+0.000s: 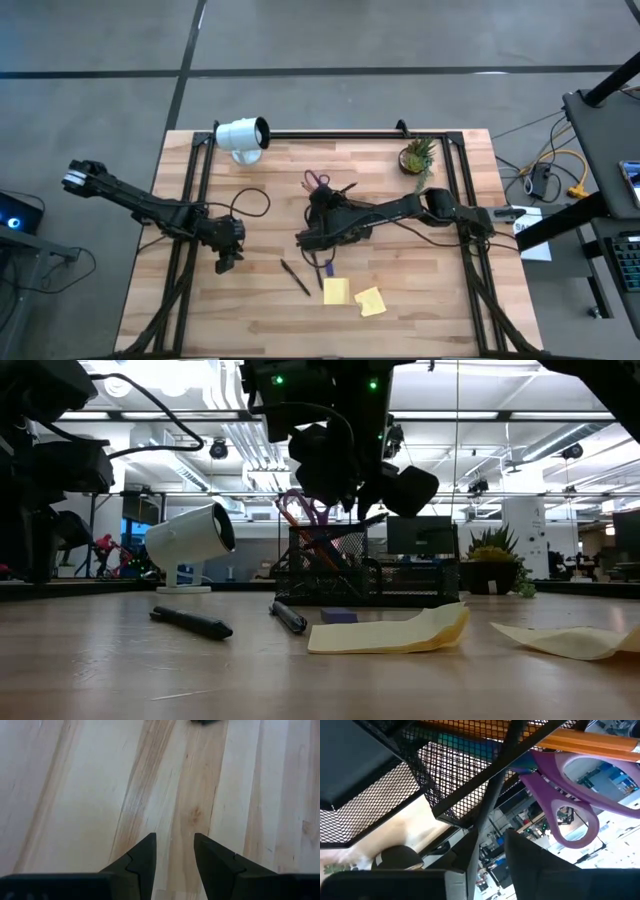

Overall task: Pick and place office supplies into organizer
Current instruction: Put the right black pen into the black desk organizer

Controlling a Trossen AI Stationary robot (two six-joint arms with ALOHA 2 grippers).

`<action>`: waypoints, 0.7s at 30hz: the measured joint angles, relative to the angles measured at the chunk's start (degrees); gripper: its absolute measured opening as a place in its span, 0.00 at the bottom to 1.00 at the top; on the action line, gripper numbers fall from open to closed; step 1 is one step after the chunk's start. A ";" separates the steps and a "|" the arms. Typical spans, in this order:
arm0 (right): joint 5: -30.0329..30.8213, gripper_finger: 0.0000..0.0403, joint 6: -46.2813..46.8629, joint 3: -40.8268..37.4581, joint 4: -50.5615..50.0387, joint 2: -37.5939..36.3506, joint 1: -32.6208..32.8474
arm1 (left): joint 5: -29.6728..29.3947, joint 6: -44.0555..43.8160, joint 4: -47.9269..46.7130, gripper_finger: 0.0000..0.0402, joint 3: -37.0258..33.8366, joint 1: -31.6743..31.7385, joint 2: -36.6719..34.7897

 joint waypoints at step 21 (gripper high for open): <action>2.83 0.23 24.29 7.35 -5.43 -2.92 7.74 | 0.63 -0.52 0.13 0.29 0.00 0.00 -0.18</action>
